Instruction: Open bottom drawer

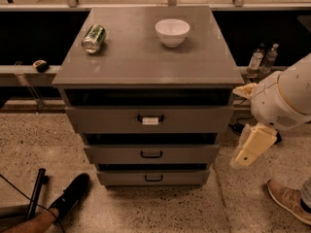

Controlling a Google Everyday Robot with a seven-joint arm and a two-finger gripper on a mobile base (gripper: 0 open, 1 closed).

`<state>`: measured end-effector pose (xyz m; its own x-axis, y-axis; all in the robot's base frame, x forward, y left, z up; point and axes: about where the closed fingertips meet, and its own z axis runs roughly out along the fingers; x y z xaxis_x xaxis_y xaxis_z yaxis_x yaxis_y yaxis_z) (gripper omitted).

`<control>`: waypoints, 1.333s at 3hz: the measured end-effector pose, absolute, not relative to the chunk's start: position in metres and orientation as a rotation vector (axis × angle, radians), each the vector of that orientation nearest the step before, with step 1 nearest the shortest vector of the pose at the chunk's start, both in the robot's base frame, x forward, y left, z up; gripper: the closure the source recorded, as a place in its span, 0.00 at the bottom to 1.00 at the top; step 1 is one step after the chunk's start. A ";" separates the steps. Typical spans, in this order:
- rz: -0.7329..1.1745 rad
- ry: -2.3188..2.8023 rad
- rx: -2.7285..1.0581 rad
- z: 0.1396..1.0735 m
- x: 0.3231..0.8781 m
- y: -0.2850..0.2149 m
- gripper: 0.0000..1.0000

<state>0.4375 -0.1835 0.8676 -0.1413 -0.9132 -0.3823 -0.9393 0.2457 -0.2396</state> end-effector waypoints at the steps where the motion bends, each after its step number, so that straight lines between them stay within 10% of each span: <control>1: 0.153 2.045 -1.669 0.861 0.441 -0.181 0.00; 4: 0.516 1.741 -1.528 0.725 0.431 -0.095 0.00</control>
Offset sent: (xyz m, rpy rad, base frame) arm 0.0136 0.0814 -0.1674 0.7287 -0.1505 0.0174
